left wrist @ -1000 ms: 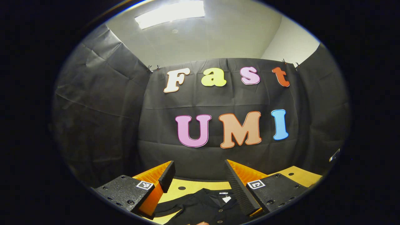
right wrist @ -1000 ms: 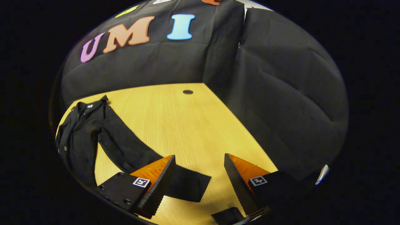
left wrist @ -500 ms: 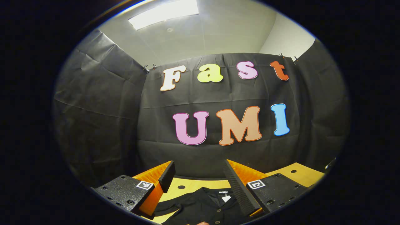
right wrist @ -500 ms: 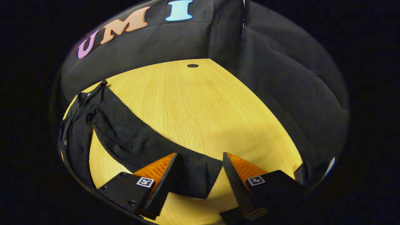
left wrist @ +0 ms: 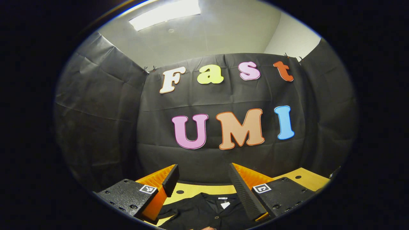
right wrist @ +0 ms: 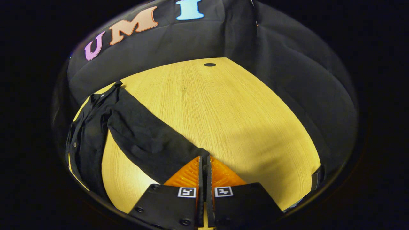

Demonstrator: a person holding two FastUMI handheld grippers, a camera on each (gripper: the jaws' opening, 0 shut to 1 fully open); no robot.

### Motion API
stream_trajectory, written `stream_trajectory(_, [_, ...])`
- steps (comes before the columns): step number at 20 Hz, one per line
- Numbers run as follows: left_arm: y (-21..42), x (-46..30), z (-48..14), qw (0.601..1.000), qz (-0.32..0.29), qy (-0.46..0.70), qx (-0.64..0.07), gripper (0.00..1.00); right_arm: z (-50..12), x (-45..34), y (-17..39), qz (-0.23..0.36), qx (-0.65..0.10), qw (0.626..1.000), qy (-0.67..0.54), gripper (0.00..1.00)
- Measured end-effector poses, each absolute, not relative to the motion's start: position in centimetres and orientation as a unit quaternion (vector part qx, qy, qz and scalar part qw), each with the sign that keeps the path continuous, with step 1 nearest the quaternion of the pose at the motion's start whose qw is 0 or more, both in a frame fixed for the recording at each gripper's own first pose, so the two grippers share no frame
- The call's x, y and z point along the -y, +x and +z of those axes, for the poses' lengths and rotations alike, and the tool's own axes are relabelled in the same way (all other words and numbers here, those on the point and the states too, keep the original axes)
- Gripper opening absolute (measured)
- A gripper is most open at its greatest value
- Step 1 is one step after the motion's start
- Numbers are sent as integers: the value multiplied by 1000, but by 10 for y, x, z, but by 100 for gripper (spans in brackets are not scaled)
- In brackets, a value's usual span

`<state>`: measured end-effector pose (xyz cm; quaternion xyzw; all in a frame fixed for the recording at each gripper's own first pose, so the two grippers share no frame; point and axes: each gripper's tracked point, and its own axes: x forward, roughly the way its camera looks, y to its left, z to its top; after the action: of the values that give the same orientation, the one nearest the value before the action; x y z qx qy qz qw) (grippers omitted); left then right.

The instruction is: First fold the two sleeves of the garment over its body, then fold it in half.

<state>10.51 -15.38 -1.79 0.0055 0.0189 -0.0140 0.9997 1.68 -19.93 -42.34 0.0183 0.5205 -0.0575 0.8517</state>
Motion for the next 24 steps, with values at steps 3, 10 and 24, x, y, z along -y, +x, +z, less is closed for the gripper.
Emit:
stream_trajectory(3, [99, 142, -17, 1000, -2, 8, -19, 94, -410, 198, 22, -45, -498, 865, 41, 3])
stream_trajectory(10, [97, 104, -25, 1000, 4, -12, -14, 93, -315, 118, 78, 34, -384, 922, 29, 3])
stream_trajectory(24, [88, -86, -48, 998, 60, -19, -12, 93, -203, -158, 135, 161, -287, 944, -10, 3])
